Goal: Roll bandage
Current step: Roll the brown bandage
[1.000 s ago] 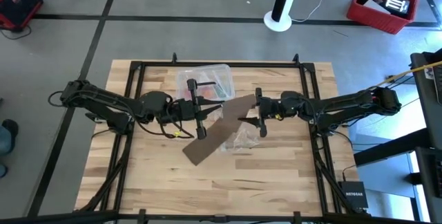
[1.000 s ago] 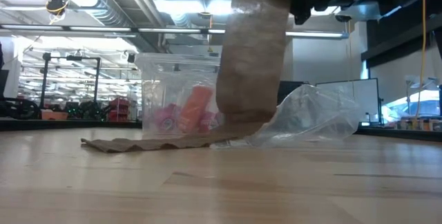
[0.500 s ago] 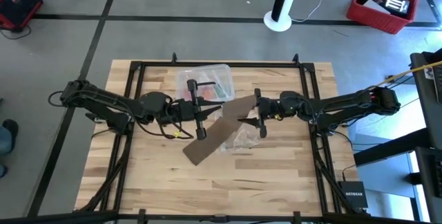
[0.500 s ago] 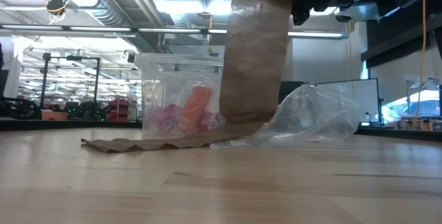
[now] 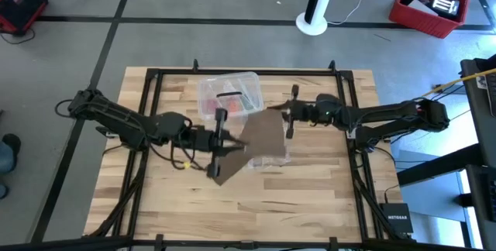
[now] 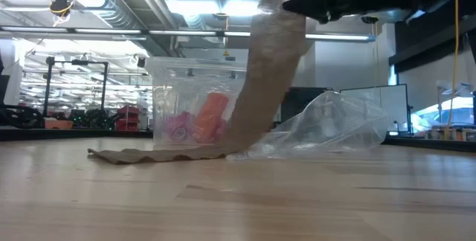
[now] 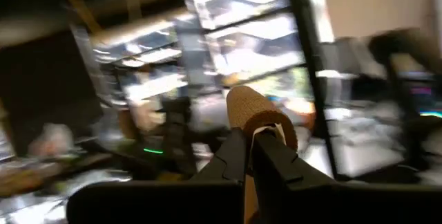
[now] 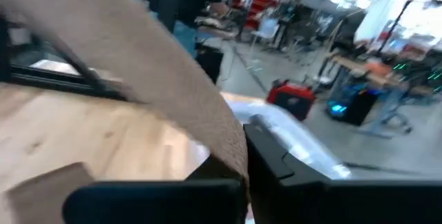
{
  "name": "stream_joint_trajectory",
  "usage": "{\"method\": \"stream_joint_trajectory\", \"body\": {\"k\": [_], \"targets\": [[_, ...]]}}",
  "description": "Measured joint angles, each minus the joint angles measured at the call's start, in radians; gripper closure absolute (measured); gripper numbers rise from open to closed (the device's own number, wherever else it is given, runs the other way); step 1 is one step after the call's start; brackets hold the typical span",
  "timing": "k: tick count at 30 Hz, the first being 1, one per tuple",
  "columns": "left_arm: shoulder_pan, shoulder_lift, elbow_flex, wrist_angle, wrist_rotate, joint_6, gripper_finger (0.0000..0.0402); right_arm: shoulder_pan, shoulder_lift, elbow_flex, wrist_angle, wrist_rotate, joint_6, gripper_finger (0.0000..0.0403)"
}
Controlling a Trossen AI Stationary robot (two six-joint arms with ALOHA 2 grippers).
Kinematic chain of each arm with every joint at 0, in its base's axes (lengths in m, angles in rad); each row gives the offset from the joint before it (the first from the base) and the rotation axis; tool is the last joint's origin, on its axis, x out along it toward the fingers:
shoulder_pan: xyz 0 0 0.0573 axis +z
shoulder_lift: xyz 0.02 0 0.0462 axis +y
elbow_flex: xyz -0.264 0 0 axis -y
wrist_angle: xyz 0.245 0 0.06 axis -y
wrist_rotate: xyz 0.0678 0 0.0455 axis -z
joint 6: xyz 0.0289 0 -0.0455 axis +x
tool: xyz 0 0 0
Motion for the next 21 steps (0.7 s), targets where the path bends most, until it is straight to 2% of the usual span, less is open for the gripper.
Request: {"method": "stream_joint_trajectory", "body": {"k": [6,9,14,18,21], "targets": [[-0.028,0.012,-0.002,-0.238,0.032,-0.189,0.0401,-0.042,-0.056,0.066,-0.046,-0.014,-0.107,0.0390],[-0.026,0.015,-0.004,-0.359,0.023,-0.297,0.0401,-0.042,-0.072,0.142,-0.141,-0.042,-0.162,0.0398],[-0.030,0.015,-0.004,-0.549,-0.129,-0.433,0.0401,-0.013,-0.090,0.268,-0.281,-0.076,-0.176,0.0395],[-0.005,0.014,-0.004,-0.671,-0.216,-0.529,0.0401,0.044,-0.088,0.329,-0.325,-0.084,-0.219,0.0399],[0.014,0.014,-0.004,-0.752,-0.324,-0.592,0.0401,0.098,-0.089,0.366,-0.349,-0.088,-0.226,0.0397]]}}
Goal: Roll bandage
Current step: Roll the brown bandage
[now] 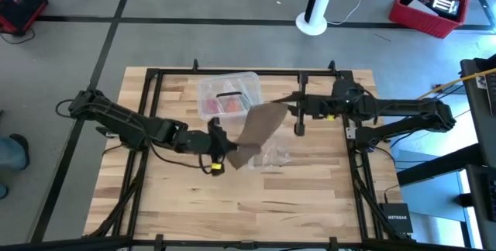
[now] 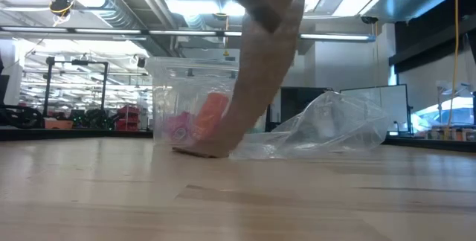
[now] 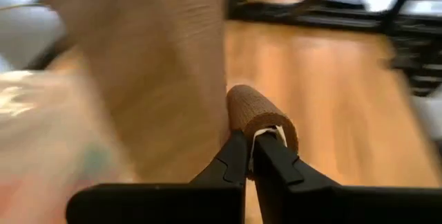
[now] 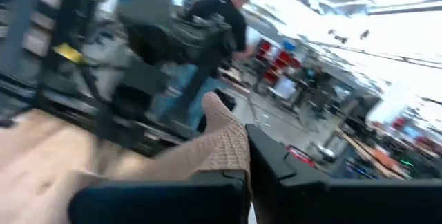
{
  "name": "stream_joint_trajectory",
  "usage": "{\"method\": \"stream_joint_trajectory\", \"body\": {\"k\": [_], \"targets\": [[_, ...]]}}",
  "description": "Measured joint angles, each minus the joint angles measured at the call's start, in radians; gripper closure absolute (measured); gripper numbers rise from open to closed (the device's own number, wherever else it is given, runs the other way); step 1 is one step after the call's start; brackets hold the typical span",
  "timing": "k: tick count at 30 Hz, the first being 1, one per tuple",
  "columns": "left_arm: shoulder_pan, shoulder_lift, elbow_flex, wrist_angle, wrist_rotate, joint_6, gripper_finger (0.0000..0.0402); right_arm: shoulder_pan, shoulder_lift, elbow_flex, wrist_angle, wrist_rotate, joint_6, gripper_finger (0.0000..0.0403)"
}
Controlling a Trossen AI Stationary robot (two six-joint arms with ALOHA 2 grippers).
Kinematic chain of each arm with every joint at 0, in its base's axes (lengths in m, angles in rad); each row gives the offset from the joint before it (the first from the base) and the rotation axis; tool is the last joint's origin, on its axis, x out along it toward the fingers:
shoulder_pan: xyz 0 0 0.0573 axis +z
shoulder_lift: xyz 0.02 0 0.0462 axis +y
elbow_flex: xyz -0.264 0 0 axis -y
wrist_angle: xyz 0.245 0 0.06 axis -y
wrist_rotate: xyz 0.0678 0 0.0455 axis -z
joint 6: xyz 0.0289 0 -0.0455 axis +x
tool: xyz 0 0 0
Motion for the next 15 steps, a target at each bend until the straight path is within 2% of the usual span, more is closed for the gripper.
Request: {"method": "stream_joint_trajectory", "body": {"k": [4,7,15], "targets": [[0.038,-0.010,0.000,-0.084,-0.134,-0.059,0.0401,0.100,0.001,0.036,-0.066,0.006,-0.024,0.0400],[0.071,-0.009,0.000,-0.101,-0.216,-0.070,0.0401,0.179,0.001,0.056,-0.098,0.053,-0.030,0.0399],[0.092,-0.062,0.007,-0.095,-0.396,0.042,0.0401,0.360,0.006,0.055,-0.303,0.218,0.058,0.0399]]}}
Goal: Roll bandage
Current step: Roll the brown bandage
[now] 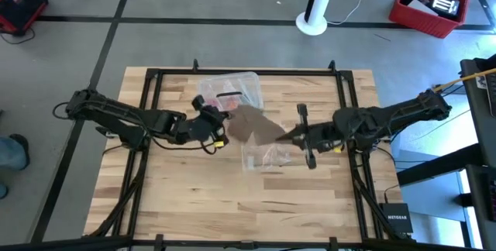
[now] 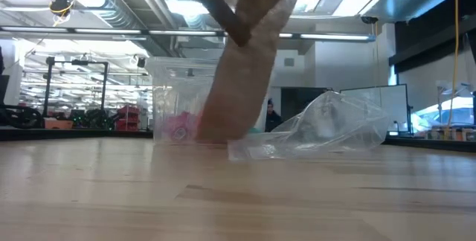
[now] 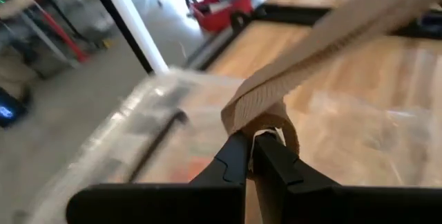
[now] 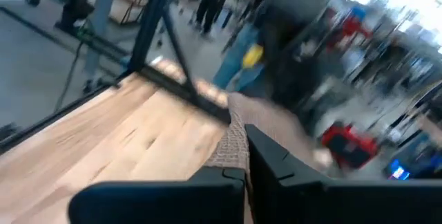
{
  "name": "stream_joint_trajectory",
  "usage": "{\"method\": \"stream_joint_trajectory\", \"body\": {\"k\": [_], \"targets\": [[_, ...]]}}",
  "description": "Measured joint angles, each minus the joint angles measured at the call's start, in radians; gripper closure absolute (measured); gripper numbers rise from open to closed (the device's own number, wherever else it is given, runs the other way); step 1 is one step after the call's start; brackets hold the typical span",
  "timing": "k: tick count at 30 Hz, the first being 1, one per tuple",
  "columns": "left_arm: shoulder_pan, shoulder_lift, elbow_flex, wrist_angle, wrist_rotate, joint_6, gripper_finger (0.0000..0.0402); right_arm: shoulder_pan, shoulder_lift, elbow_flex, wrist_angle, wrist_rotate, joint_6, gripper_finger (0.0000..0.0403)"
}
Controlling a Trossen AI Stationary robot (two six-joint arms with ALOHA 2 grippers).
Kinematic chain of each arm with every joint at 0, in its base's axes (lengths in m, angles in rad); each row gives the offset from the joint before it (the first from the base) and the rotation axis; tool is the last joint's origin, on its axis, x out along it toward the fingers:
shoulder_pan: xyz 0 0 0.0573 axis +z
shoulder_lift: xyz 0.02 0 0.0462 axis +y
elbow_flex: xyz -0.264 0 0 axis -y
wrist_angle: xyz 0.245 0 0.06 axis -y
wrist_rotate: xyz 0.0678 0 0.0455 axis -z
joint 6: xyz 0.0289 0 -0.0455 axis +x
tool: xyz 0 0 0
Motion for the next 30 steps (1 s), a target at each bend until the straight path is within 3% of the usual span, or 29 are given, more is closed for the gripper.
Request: {"method": "stream_joint_trajectory", "body": {"k": [6,9,11,15,21,25,30], "targets": [[-0.023,-0.082,0.004,0.176,-0.079,0.220,0.0401,0.061,0.065,0.000,-0.061,0.020,0.163,0.0387],[-0.050,-0.109,0.004,0.280,-0.082,0.356,0.0401,0.056,0.120,0.000,-0.075,0.091,0.284,0.0368],[-0.070,-0.119,0.004,0.304,-0.082,0.415,0.0401,0.039,0.152,0.000,-0.107,0.139,0.339,0.0340],[-0.112,-0.126,0.004,0.295,-0.075,0.487,0.0401,0.015,0.181,0.000,-0.157,0.139,0.396,0.0260],[-0.167,-0.126,0.004,0.216,-0.074,0.506,0.0401,0.005,0.135,0.000,-0.218,0.149,0.410,0.0150],[-0.194,-0.121,0.004,0.199,-0.202,0.520,0.0401,0.005,0.108,0.002,-0.201,0.146,0.515,0.0108],[-0.203,-0.119,0.003,0.201,-0.345,0.530,0.0401,0.006,0.152,0.002,-0.213,0.099,0.640,0.0091]]}}
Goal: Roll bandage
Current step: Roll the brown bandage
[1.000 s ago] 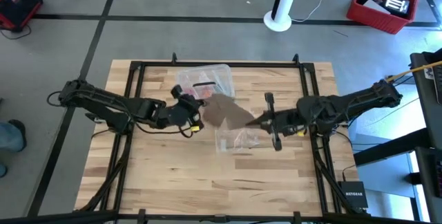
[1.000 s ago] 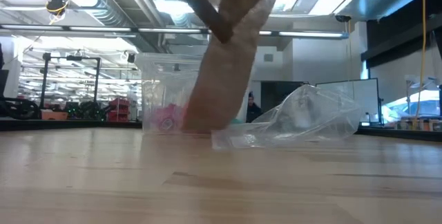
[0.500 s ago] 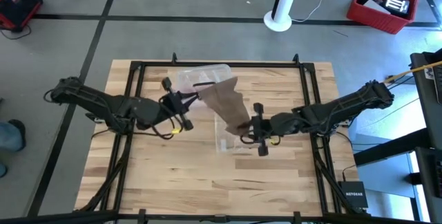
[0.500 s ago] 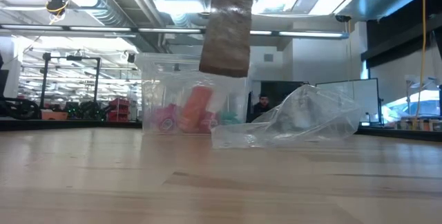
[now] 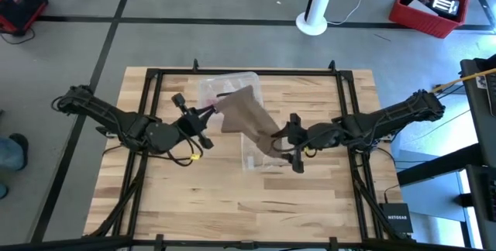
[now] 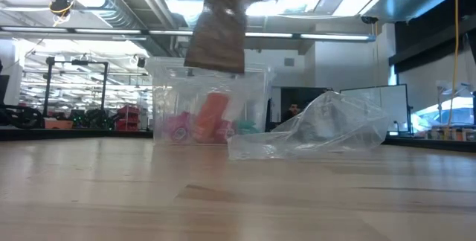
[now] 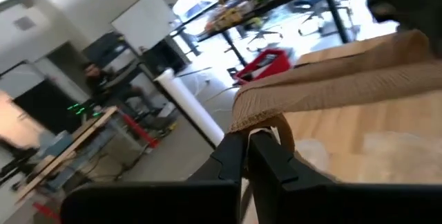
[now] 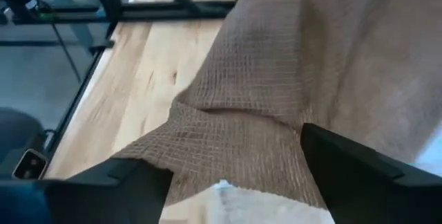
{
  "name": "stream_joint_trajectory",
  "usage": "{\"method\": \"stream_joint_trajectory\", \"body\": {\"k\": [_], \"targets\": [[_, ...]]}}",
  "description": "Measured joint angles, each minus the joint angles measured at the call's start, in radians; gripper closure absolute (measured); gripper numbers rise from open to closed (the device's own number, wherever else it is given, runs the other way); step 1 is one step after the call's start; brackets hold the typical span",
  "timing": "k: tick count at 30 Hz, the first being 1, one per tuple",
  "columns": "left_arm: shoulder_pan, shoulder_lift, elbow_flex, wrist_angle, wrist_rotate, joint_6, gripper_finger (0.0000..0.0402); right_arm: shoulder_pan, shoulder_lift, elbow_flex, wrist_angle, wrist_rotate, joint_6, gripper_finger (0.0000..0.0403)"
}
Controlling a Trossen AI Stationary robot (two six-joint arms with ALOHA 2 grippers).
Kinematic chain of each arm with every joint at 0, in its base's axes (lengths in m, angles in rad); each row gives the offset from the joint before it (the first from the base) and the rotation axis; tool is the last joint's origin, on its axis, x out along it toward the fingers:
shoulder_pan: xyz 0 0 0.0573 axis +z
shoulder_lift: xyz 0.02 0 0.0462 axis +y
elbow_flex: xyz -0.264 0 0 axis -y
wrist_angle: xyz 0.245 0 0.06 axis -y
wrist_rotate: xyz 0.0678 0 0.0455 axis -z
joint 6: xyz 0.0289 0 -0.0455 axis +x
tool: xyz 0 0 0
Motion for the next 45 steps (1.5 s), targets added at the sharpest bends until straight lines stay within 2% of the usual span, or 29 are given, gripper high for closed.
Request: {"method": "stream_joint_trajectory", "body": {"k": [5,8,10,11,13,14,16,19,22,27,31,33,38,42,45], "targets": [[-0.007,0.005,0.000,-0.005,-0.048,0.016,0.0401,-0.001,0.076,0.000,0.011,-0.045,0.069,0.0095],[-0.022,0.005,0.000,0.000,-0.049,0.095,0.0401,-0.001,0.079,0.000,-0.025,-0.063,0.160,0.0095],[-0.041,0.005,0.000,0.028,-0.029,0.149,0.0401,-0.001,0.066,0.000,-0.065,-0.076,0.218,0.0095],[-0.051,0.003,0.000,0.040,0.018,0.180,0.0401,-0.002,0.057,0.008,-0.099,-0.089,0.235,0.0095],[-0.071,0.000,0.000,0.057,0.123,0.237,0.0401,-0.011,0.037,0.049,-0.173,-0.093,0.223,0.0095],[-0.080,0.000,0.000,0.074,0.142,0.249,0.0401,-0.015,0.028,0.071,-0.195,-0.087,0.204,0.0095],[-0.089,0.002,0.000,0.081,0.144,0.259,0.0401,-0.023,0.014,0.099,-0.202,-0.053,0.160,0.0095],[-0.088,0.006,-0.005,0.078,0.138,0.244,0.0401,-0.040,0.021,0.105,-0.113,-0.021,0.078,0.0095],[-0.078,0.006,-0.008,0.044,0.083,0.232,0.0401,-0.067,0.057,0.105,-0.052,-0.028,0.036,0.0095],[-0.061,0.006,-0.008,0.011,-0.160,0.194,0.0401,-0.095,0.150,0.105,-0.046,-0.114,0.036,0.0095],[-0.041,0.007,-0.008,0.006,-0.182,0.171,0.0401,-0.106,0.192,0.111,-0.044,-0.115,0.018,0.0095],[-0.035,0.007,-0.008,-0.005,-0.153,0.165,0.0401,-0.116,0.194,0.116,-0.050,-0.110,-0.010,0.0095],[-0.035,0.007,-0.008,0.007,0.049,0.156,0.0401,-0.142,0.173,0.179,-0.158,-0.119,-0.073,0.0095],[-0.041,0.012,-0.008,-0.010,0.068,0.105,0.0401,-0.146,0.173,0.208,-0.197,-0.219,-0.093,0.0095],[-0.049,0.012,-0.008,-0.010,0.067,0.085,0.0401,-0.146,0.174,0.209,-0.189,-0.224,-0.099,0.0095]]}}
